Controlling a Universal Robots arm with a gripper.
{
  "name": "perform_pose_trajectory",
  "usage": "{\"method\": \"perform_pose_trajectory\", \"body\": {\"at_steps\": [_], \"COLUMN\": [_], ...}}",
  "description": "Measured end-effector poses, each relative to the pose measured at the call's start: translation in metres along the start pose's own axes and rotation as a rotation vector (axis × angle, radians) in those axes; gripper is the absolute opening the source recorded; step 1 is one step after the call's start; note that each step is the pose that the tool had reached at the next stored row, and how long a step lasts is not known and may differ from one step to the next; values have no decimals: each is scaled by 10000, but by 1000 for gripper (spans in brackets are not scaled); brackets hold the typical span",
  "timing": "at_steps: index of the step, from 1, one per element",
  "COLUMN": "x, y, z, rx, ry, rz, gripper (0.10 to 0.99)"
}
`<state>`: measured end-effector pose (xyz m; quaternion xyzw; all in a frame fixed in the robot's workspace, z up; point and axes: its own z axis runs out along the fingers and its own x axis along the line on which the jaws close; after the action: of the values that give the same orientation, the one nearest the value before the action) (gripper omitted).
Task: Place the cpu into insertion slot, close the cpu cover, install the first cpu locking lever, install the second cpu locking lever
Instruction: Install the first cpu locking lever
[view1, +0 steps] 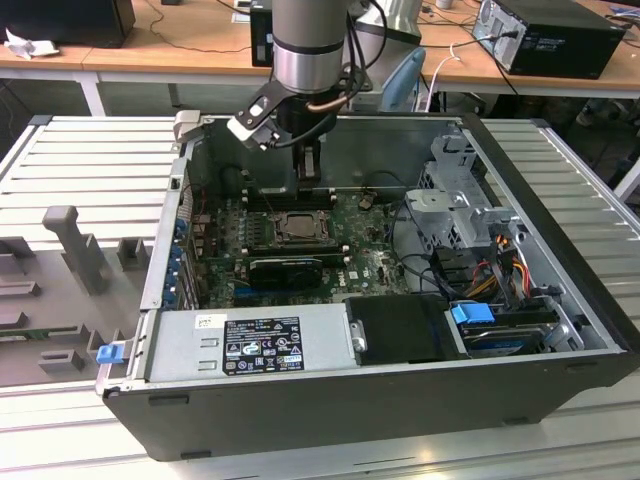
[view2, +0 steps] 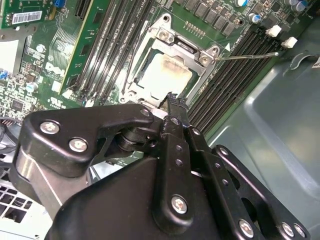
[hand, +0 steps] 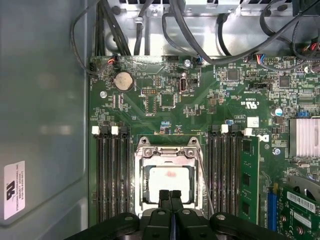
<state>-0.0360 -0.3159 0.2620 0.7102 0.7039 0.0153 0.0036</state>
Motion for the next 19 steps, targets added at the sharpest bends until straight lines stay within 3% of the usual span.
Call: {"method": "perform_pose_trajectory", "body": {"at_steps": [5,10,19], "x": [1,2,3], "y": [1,3,5], "z": [-38,-132,-186], "rx": [0,-1,-1], "ry": [1,1,0], "rz": [-1,0,0], "gripper": [106,106,106]}}
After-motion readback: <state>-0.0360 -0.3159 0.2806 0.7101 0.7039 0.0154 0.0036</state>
